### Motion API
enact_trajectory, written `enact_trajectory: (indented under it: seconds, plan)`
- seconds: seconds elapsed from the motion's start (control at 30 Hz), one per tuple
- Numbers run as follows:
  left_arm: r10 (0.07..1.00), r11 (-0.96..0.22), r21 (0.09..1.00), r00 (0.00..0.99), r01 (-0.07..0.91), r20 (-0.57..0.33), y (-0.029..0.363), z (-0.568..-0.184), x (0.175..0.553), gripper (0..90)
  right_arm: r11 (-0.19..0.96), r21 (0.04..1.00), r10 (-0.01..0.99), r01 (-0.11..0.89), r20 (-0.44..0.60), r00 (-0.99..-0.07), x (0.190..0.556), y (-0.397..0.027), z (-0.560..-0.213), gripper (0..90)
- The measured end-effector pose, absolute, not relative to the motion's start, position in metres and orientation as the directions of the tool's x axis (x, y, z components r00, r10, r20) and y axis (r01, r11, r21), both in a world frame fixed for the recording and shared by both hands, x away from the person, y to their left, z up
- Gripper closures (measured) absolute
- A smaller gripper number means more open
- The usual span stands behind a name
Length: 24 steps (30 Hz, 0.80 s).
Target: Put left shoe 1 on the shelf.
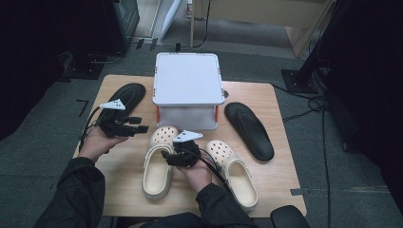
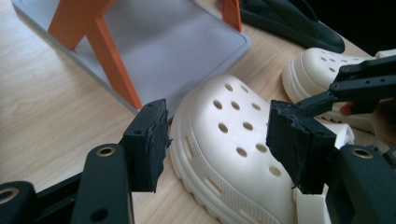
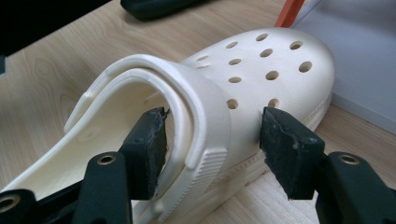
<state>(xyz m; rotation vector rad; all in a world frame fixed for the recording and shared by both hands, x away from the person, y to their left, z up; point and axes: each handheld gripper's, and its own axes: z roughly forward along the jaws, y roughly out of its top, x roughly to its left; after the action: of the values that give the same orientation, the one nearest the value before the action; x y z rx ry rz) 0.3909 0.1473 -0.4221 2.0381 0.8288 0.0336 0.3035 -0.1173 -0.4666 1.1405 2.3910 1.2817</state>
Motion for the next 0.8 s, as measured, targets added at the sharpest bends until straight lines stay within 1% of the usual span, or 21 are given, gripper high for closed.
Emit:
enact_trajectory:
  seconds: [0.07, 0.1, 0.17, 0.3, 0.37, 0.4, 0.43, 0.47, 0.53, 0.57, 0.8]
  plan:
    - [0.565, -0.365, 0.759, 0.776, 0.539, -0.280, 0.145, -0.422, 0.393, 39.0, 0.315, 0.778, 0.715, 0.544, 0.183, -0.675, 0.304, -0.118, -0.466, 44.9]
    - [0.566, -0.367, 0.758, 0.776, 0.539, -0.278, 0.144, -0.421, 0.394, 39.0, 0.315, 0.778, 0.715, 0.544, 0.183, -0.675, 0.304, -0.118, -0.466, 44.9]
    - [0.565, -0.374, 0.756, 0.778, 0.537, -0.274, 0.143, -0.420, 0.396, 39.0, 0.312, 0.779, 0.712, 0.544, 0.187, -0.676, 0.303, -0.120, -0.465, 49.5]
    - [0.560, -0.373, 0.761, 0.782, 0.532, -0.273, 0.143, -0.409, 0.399, 40.1, 0.296, 0.787, 0.714, 0.541, 0.194, -0.673, 0.301, -0.123, -0.462, 56.0]
    - [0.564, -0.372, 0.764, 0.782, 0.528, -0.266, 0.143, -0.403, 0.402, 46.5, 0.284, 0.789, 0.716, 0.544, 0.203, -0.668, 0.299, -0.124, -0.461, 59.1]
    - [0.564, -0.372, 0.764, 0.782, 0.528, -0.266, 0.143, -0.403, 0.402, 49.1, 0.284, 0.789, 0.716, 0.544, 0.203, -0.668, 0.299, -0.124, -0.461, 59.1]
    - [0.558, -0.367, 0.766, 0.784, 0.528, -0.273, 0.143, -0.400, 0.402, 49.1, 0.281, 0.791, 0.720, 0.544, 0.201, -0.665, 0.298, -0.124, -0.461, 60.5]
    - [0.547, -0.368, 0.769, 0.791, 0.523, -0.276, 0.142, -0.398, 0.403, 53.0, 0.292, 0.792, 0.722, 0.536, 0.185, -0.667, 0.295, -0.124, -0.460, 63.1]
    - [0.535, -0.378, 0.773, 0.802, 0.510, -0.268, 0.139, -0.394, 0.405, 54.3, 0.294, 0.792, 0.724, 0.535, 0.182, -0.666, 0.295, -0.124, -0.459, 64.1]
    - [0.527, -0.380, 0.777, 0.808, 0.502, -0.264, 0.138, -0.392, 0.405, 56.1, 0.302, 0.791, 0.726, 0.532, 0.170, -0.666, 0.293, -0.125, -0.458, 66.7]
    - [0.492, -0.388, 0.796, 0.835, 0.465, -0.248, 0.126, -0.372, 0.414, 55.0, 0.311, 0.785, 0.729, 0.535, 0.164, -0.665, 0.289, -0.131, -0.455, 71.5]
